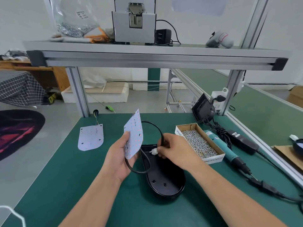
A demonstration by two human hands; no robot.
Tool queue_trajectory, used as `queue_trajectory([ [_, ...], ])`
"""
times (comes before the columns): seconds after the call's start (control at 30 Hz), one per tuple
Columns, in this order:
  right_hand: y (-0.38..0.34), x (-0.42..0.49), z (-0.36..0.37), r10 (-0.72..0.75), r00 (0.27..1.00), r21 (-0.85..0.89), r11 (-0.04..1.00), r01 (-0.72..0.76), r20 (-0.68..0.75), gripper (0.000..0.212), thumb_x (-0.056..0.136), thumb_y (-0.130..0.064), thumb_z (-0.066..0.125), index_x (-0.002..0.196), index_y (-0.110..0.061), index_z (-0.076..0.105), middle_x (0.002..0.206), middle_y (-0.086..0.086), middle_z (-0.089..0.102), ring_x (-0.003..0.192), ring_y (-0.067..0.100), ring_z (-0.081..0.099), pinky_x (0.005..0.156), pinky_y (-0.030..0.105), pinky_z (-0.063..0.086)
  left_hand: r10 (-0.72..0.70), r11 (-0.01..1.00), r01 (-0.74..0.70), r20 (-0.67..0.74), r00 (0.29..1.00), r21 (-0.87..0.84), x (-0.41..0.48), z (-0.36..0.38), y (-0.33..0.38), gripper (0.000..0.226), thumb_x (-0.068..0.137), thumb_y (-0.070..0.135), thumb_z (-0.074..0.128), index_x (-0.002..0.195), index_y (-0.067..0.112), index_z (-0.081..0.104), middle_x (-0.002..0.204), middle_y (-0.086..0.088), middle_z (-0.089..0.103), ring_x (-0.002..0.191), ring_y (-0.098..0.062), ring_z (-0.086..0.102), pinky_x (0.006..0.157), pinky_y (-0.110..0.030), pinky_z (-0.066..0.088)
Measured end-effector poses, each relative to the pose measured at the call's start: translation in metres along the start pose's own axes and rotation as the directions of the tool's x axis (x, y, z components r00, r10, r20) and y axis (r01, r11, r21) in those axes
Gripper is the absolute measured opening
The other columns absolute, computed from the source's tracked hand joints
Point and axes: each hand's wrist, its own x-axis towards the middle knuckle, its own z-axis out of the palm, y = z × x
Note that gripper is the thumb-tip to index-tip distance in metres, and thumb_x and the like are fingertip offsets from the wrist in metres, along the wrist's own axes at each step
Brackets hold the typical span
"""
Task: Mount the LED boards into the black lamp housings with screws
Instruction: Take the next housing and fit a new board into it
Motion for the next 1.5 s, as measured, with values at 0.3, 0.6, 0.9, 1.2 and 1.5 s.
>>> queue_trajectory([
  [0.3,-0.011,-0.007,-0.004,-0.054,0.996,-0.061,0.997,0.049,-0.07,0.012,0.09,-0.018,0.074,0.093,-0.026,0.066,0.082,-0.004,0.072,0.079,0.015,0.067,0.078,0.039,0.055,0.062,0.998,-0.06,0.054,0.997,-0.035,-0.007,0.011,-0.005,0.033,0.098,0.035,0.063,0.108,0.013,0.085,0.11,-0.006,0.08,0.096,-0.02,0.079,0.076,-0.033,0.064],
  [0.6,-0.002,-0.01,-0.003,0.053,0.99,0.207,0.978,-0.025,-0.132,0.015,0.085,-0.004,0.081,0.085,-0.004,0.066,0.067,0.0,0.067,0.056,0.006,0.063,0.054,0.015,0.044,0.039,0.998,-0.033,0.117,0.992,-0.059,-0.015,0.02,-0.008,0.04,0.1,0.034,0.061,0.123,0.006,0.078,0.118,-0.012,0.079,0.095,-0.022,0.08,0.069,-0.032,0.064],
  [0.9,0.005,-0.001,-0.005,-0.026,1.0,-0.029,0.999,0.026,-0.011,0.024,0.09,-0.039,0.077,0.079,-0.019,0.069,0.067,-0.004,0.067,0.063,0.009,0.062,0.067,0.036,0.052,0.035,0.995,-0.023,0.118,0.992,-0.101,-0.013,0.019,-0.01,0.044,0.092,0.033,0.066,0.125,0.004,0.074,0.118,-0.014,0.078,0.096,-0.024,0.08,0.069,-0.031,0.064],
  [1.2,0.01,0.0,-0.006,-0.126,0.953,0.116,0.98,0.163,-0.275,0.005,0.102,-0.029,0.069,0.105,-0.026,0.071,0.062,-0.013,0.055,0.058,0.008,0.049,0.061,0.033,0.043,0.026,0.998,-0.018,0.155,0.988,-0.053,-0.014,0.021,-0.015,0.038,0.095,0.034,0.065,0.118,0.008,0.081,0.121,-0.013,0.077,0.098,-0.023,0.079,0.073,-0.032,0.064],
  [1.5,0.026,-0.006,-0.019,-0.094,0.987,0.124,0.986,0.111,-0.132,0.009,0.107,-0.029,0.06,0.099,-0.025,0.058,0.089,0.001,0.067,0.077,0.011,0.058,0.078,0.035,0.045,0.033,0.998,-0.023,0.191,0.981,-0.055,-0.018,0.025,-0.017,0.041,0.101,0.038,0.061,0.128,0.012,0.077,0.143,-0.018,0.066,0.123,-0.025,0.072,0.084,-0.032,0.063],
])
